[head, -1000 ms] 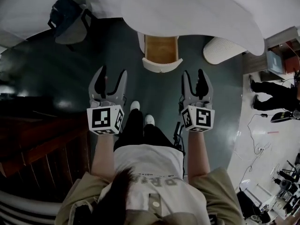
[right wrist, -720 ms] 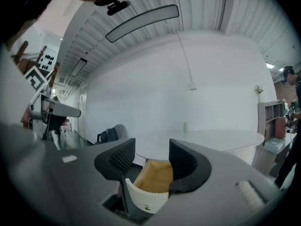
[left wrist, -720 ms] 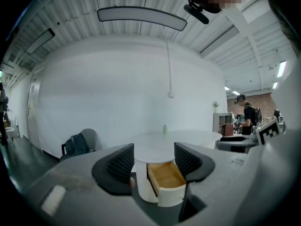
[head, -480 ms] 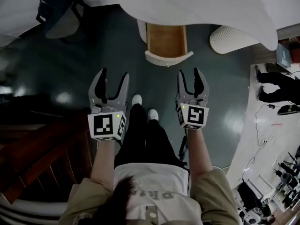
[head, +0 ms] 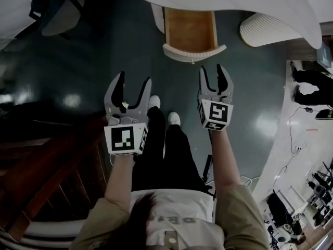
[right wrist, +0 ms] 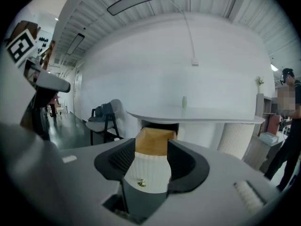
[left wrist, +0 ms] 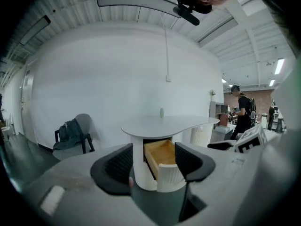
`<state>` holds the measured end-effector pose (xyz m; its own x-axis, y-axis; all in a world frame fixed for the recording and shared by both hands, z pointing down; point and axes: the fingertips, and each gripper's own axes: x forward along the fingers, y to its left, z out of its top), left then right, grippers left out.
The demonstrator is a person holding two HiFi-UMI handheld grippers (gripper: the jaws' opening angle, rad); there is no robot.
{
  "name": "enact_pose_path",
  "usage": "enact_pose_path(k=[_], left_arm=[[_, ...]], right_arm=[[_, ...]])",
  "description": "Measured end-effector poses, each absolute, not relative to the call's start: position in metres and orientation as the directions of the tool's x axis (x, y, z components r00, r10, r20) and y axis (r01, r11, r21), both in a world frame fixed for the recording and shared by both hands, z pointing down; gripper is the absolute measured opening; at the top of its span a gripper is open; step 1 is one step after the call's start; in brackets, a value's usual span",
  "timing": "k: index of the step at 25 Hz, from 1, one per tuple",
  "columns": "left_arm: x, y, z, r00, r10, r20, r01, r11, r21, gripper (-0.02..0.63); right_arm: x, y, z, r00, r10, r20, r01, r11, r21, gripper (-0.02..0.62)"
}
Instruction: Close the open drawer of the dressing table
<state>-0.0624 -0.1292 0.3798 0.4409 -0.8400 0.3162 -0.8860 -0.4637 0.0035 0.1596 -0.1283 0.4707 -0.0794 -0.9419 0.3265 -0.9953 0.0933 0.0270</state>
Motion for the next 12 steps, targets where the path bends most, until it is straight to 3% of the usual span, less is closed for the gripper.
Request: enact_pose_path(k=[12], left_arm=[[-0.059,-0.13,0.428,0.445,-0.838,0.317,-0.886,-0.463,0.021,0.291]], right_arm=[[0.137,-0.141,0.58,-0.106,-0.897,0.43,-0.991,0.133,0.032,0.216]])
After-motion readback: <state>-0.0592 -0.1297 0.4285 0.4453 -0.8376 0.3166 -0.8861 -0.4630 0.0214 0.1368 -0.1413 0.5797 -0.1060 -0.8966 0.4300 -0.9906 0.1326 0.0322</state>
